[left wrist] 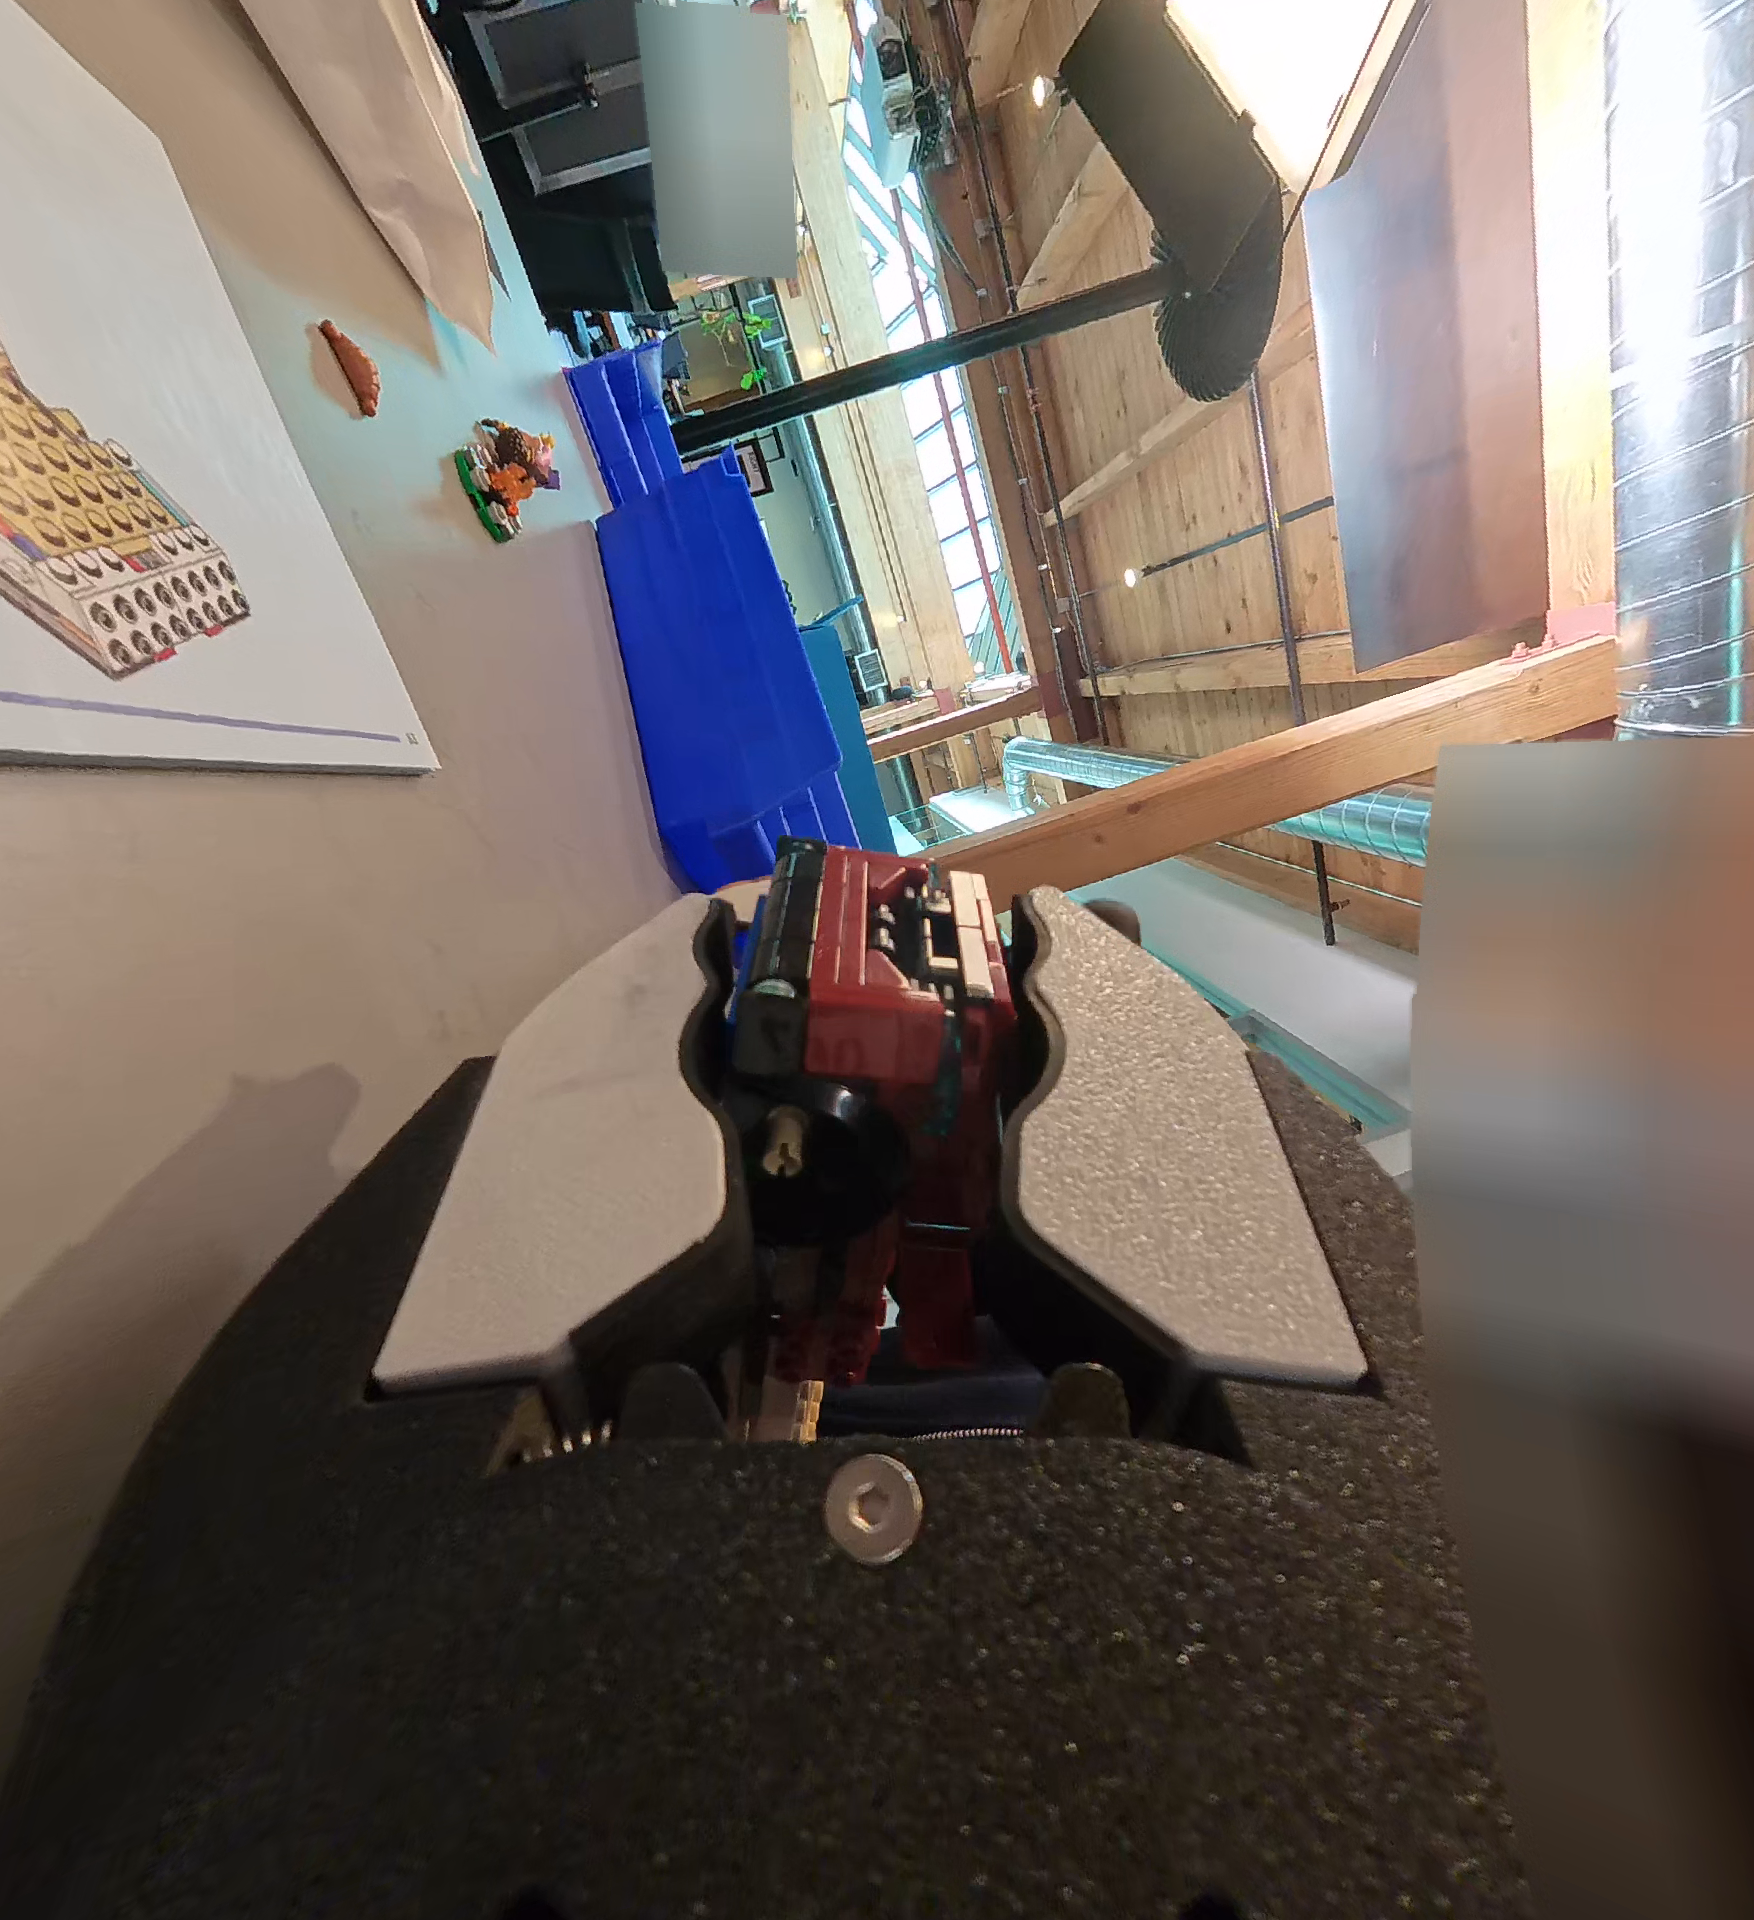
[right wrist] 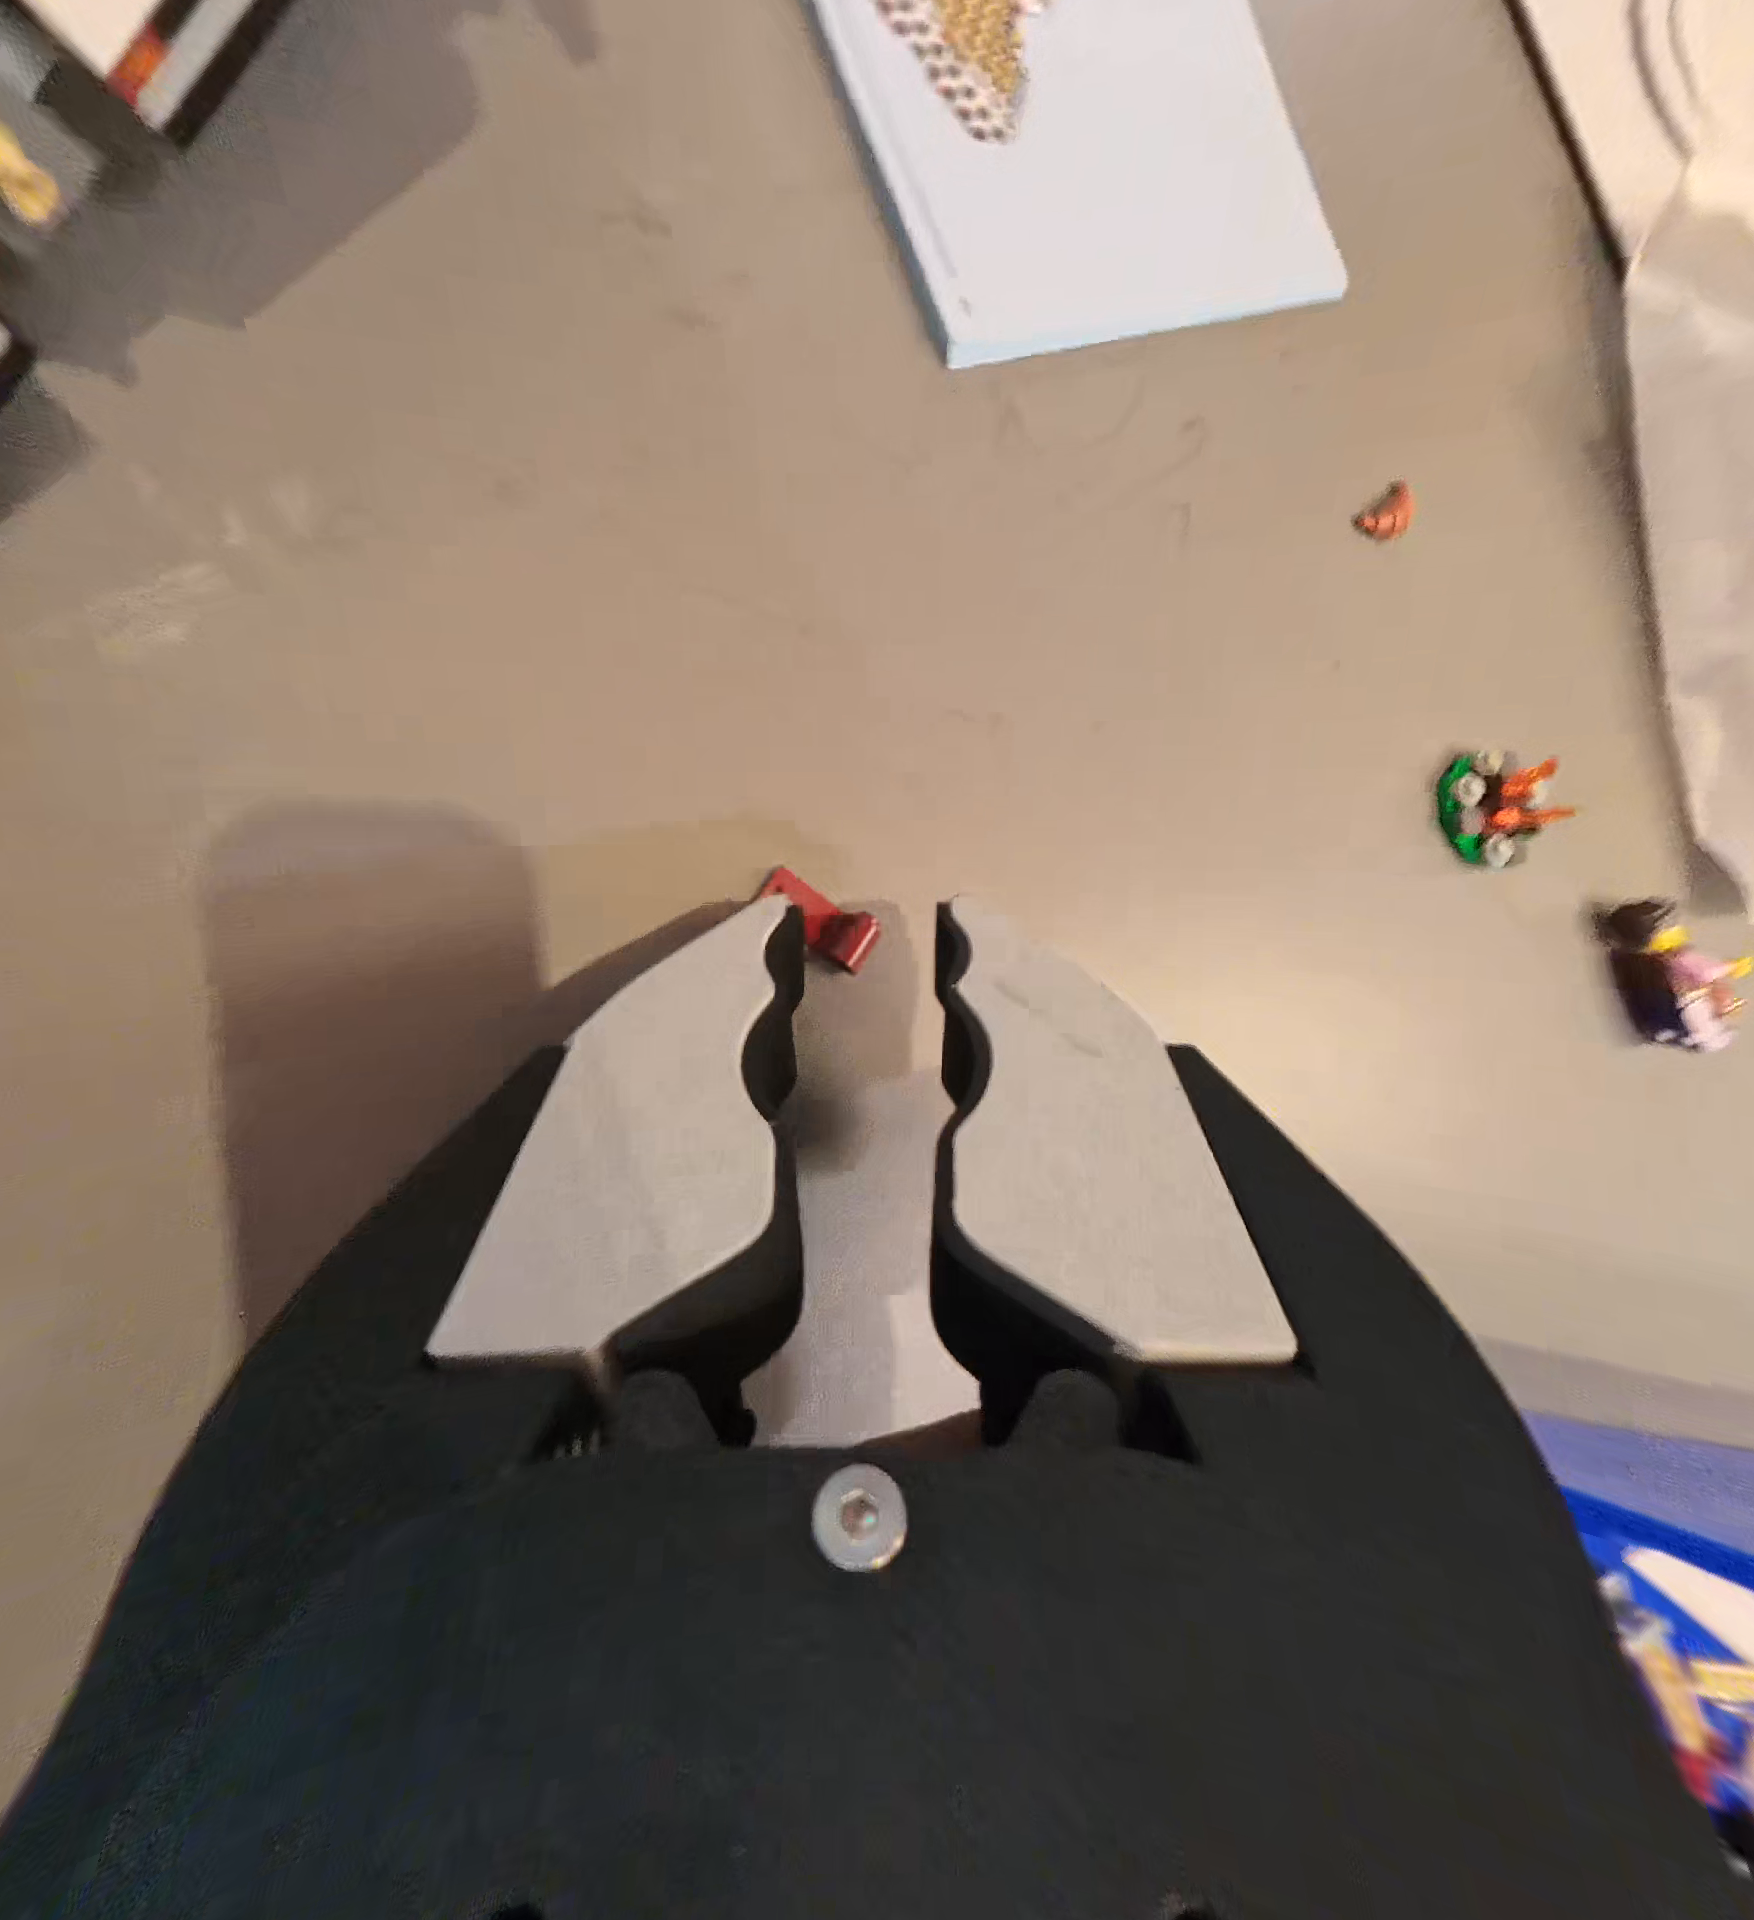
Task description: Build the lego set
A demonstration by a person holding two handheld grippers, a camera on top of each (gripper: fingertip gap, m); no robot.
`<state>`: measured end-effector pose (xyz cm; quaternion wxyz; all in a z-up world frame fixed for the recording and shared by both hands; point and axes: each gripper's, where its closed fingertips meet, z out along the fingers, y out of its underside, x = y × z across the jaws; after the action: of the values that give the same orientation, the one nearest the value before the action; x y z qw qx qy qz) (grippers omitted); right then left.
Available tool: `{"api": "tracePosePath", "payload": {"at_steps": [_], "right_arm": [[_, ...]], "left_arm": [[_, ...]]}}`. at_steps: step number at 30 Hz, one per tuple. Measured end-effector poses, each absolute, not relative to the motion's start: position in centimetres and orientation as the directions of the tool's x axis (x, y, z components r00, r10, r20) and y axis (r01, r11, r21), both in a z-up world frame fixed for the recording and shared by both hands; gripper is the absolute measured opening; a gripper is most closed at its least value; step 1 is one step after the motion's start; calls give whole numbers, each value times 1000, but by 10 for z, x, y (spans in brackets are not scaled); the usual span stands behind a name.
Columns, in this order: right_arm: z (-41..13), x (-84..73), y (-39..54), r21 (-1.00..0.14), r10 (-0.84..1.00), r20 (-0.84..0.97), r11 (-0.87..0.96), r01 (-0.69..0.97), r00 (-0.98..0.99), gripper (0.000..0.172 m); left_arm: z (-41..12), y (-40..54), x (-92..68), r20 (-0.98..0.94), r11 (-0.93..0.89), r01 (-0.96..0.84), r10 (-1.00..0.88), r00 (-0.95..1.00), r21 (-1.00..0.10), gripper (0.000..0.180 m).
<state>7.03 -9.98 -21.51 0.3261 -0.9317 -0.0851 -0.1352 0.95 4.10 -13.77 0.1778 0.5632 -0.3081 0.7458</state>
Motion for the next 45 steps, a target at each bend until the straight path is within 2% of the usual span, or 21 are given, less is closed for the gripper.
{"api": "tracePosePath", "payload": {"at_steps": [2, 6, 9, 13, 17, 27, 36, 45], "right_arm": [[-215, 72, -101, -606, 44, 245, -773, 188, 968, 19], [-224, 79, -109, -566, 56, 275, -798, 209, 960, 13], [-228, 76, -109, -586, 55, 258, -785, 201, 965, 9], [-225, 76, -103, -644, 22, 212, -749, 156, 977, 21], [-220, 76, -85, -715, -2, 158, -690, 112, 988, 22], [-213, 85, -77, -763, -37, 67, -646, 27, 997, 23], [-218, 71, -78, -738, 65, 80, -667, 103, 995, 24], [-216, 70, -79, -739, 55, 163, -655, 158, 985, 26]], "left_arm": [[-138, 45, 11, 952, -756, -605, -79, -297, -252, 52], [-141, 50, 12, 957, -769, -598, -64, -281, -227, 51], [-145, 51, 14, 964, -772, -602, -53, -260, -205, 52], [-150, 55, 16, 972, -783, -597, -39, -232, -174, 52], [-153, 58, 16, 978, -793, -591, -30, -206, -148, 52], [-156, 76, 21, 988, -835, -546, 20, -156, -69, 52], [-171, 78, 21, 998, -834, -550, -13, -66, -47, 52], [-169, 81, 20, 996, -839, -544, 29, -81, -20, 52]]}}
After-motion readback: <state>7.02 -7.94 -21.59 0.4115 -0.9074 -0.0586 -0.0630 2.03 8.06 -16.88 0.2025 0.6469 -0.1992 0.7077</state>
